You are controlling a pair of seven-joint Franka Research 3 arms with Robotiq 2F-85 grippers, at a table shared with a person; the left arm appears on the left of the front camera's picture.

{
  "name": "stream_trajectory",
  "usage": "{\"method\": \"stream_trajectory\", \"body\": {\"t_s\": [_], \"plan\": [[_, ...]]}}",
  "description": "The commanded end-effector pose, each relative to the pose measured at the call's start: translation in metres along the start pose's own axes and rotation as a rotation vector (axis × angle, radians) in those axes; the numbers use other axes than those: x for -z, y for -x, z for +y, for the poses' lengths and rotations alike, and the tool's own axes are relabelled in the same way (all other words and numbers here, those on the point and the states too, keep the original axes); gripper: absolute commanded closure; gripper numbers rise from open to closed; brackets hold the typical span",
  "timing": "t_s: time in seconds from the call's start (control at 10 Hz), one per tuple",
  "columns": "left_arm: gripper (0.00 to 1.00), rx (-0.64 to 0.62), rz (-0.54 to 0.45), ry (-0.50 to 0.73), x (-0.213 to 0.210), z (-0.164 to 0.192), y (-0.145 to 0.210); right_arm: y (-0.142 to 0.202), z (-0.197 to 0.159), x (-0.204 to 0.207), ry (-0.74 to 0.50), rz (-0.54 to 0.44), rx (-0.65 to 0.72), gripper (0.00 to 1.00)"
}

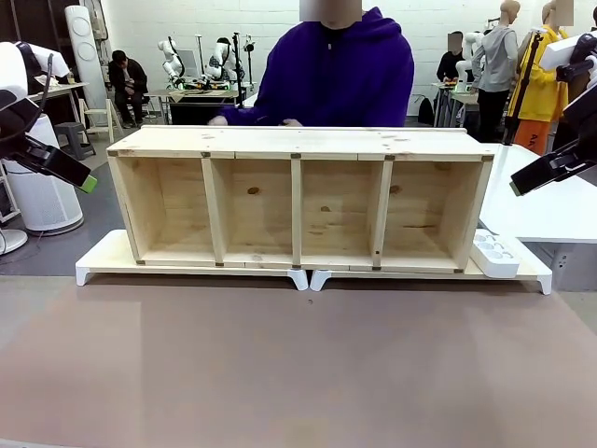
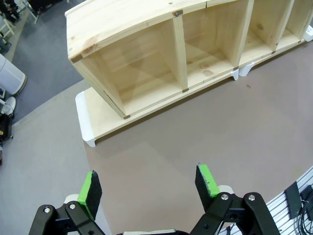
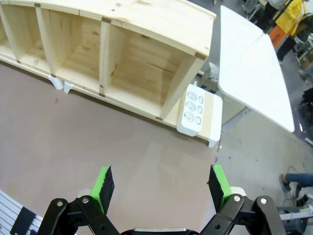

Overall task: Perform cable management.
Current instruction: When the cord part of the Power Cable appears at the lower middle area of the table and stops, grasp the cord part of the Power Cable.

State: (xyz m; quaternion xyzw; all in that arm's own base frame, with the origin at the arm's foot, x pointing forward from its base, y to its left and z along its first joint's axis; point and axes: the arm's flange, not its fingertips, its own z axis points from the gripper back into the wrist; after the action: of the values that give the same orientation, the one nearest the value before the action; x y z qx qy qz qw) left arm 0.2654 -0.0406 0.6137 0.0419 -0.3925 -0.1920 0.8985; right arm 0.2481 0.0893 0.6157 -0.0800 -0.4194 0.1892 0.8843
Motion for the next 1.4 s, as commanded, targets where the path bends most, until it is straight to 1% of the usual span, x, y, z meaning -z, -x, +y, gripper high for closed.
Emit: {"method": "stream_trajectory", "body": {"t_s": [0.0, 1.3], "plan": [[0.0, -0.005, -0.011, -0.002, 0.0019, 0.0011, -0.002, -0.0025, -0.001, 0.0048, 0.001, -0.008, -0.006, 0.0], [0.0, -0.005, -0.011, -0.002, 0.0019, 0.0011, -0.002, -0.0025, -0.001, 0.0048, 0.001, -0.008, -0.006, 0.0]]}}
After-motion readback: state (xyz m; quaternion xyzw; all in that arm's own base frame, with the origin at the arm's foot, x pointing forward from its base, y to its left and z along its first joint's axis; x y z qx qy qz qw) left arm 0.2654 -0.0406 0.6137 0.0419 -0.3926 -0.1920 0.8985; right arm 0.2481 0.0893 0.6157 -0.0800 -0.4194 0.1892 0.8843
